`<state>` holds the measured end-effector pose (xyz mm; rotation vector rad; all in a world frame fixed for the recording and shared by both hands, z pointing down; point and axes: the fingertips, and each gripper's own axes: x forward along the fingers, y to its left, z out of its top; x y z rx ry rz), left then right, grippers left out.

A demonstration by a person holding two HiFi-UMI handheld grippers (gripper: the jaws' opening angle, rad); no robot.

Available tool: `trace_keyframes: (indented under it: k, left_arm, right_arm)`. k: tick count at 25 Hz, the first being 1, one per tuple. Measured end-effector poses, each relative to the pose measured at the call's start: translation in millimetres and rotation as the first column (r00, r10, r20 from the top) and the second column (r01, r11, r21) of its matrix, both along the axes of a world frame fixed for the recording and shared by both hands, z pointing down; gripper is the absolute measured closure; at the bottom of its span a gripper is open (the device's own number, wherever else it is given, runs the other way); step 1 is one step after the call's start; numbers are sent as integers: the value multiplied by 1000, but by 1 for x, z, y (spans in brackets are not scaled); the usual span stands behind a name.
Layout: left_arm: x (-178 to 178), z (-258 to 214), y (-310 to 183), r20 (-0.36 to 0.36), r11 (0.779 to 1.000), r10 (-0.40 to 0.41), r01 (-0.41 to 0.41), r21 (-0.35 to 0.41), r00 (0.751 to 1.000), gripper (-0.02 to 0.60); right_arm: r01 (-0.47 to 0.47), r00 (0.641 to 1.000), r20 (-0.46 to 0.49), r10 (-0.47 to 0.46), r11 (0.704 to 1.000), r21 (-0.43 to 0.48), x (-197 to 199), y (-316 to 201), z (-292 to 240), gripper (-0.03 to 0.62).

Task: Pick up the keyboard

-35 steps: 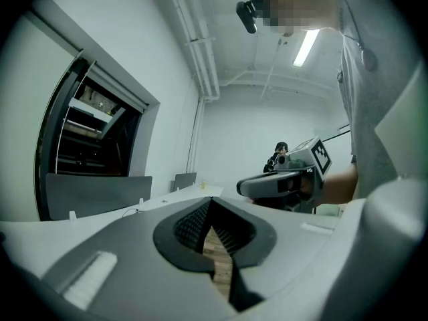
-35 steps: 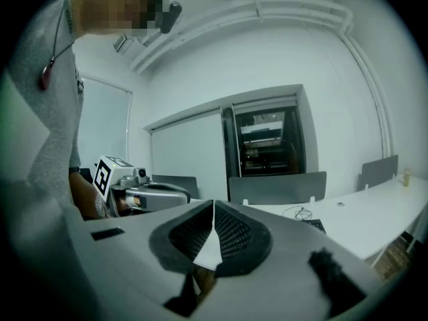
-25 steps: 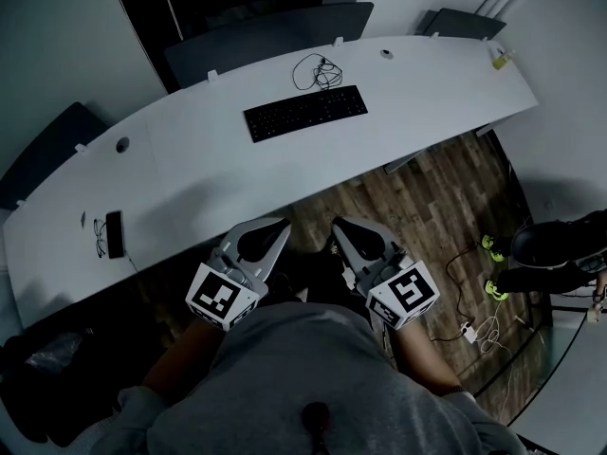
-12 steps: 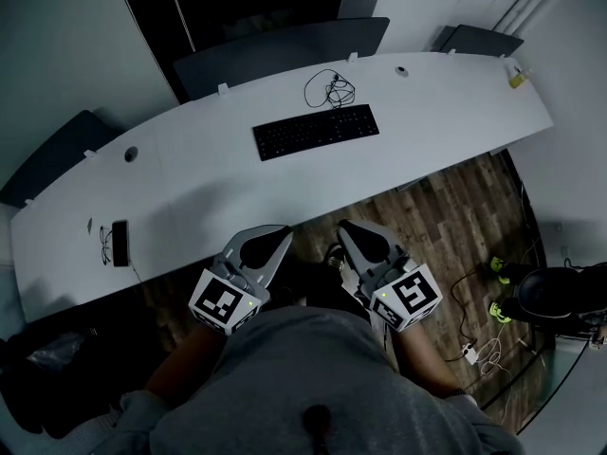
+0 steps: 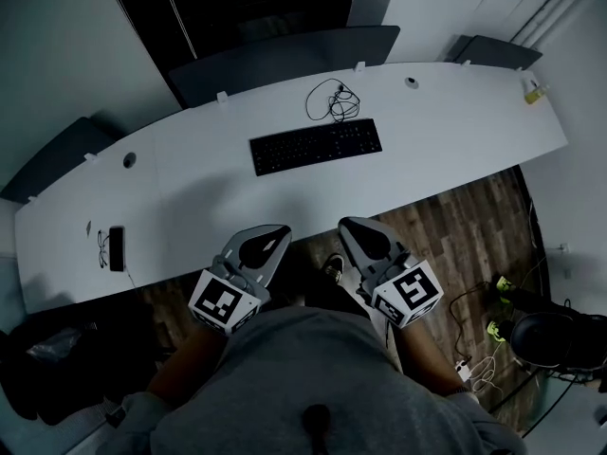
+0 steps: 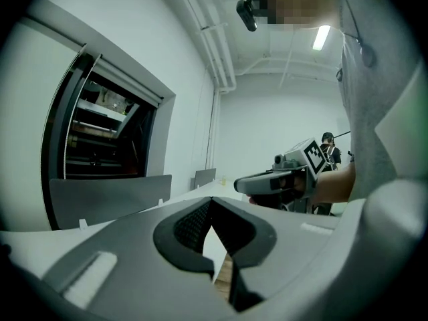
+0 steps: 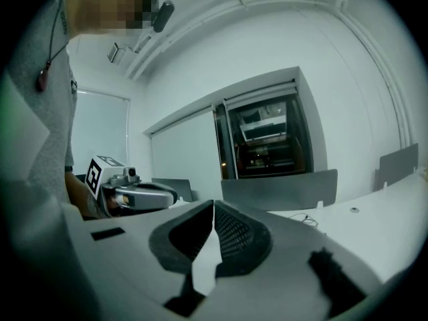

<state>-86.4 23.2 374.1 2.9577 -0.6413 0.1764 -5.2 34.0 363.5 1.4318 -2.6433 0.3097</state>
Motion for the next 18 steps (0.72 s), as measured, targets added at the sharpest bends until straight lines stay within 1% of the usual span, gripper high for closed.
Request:
trace_keyframes:
  k: [3, 8, 11, 14, 18]
  left_arm:
    - [11, 3, -14, 11, 1000, -23, 23, -13, 1000, 577]
    - [30, 8, -34, 38, 998, -60, 61, -28, 997, 578]
    - [47, 7, -46, 27, 996, -75, 76, -40, 997, 577]
    - [65, 4, -56, 26, 995, -86, 87, -57, 996, 578]
    - [87, 3, -66, 27, 993, -100, 102, -57, 995, 578]
  right_arm:
    - [13, 1000, 4, -13, 1000, -15, 19, -15, 5, 577]
    - [39, 999, 16, -38, 999, -14, 44, -38, 7, 577]
    - [62, 998, 15, -61, 998, -16, 60, -48, 10, 577]
    - [93, 995, 44, -91, 995, -25, 74, -58, 9, 577]
    - [129, 990, 53, -127, 991, -44, 93, -69, 17, 577]
